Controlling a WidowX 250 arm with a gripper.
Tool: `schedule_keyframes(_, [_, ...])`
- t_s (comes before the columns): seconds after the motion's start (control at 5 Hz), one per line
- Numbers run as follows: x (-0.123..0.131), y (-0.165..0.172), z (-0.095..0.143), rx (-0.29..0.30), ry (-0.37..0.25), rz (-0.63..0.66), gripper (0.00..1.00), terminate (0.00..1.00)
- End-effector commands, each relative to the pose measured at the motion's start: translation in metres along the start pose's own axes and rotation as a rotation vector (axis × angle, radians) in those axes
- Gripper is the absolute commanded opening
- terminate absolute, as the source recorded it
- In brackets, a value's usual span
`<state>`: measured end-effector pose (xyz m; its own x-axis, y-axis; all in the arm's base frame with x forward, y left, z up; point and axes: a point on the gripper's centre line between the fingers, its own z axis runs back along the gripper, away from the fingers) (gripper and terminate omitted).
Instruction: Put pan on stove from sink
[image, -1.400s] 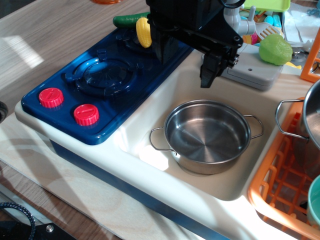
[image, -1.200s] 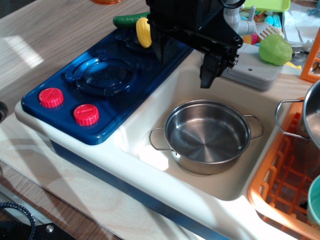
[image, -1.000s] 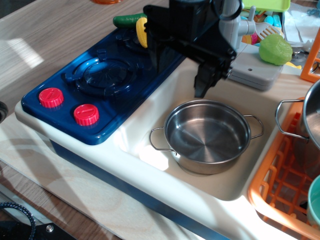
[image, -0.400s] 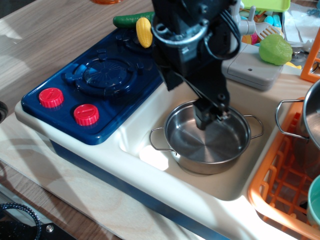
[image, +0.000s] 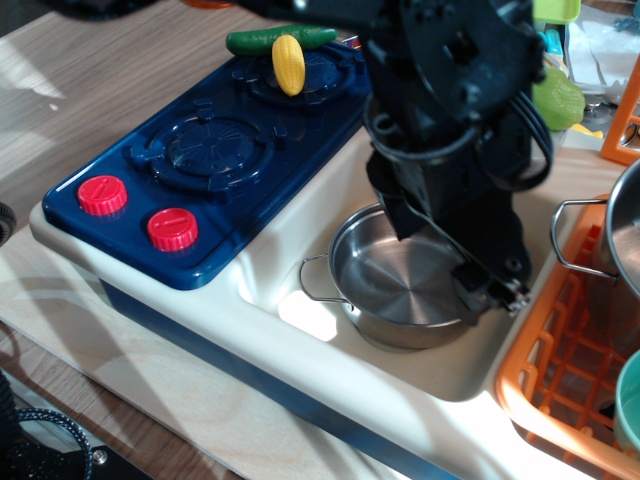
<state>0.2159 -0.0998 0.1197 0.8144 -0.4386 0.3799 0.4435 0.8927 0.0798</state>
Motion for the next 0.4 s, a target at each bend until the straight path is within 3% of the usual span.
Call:
schedule_keyframes(0.0, [0.000,-0.013,-0.013,-0.004,-0.031,0.004,1.00,0.00])
schedule_keyframes(0.2, [-0.008,-0.008,-0.025,0.009,-0.045,-0.013,1.00,0.00])
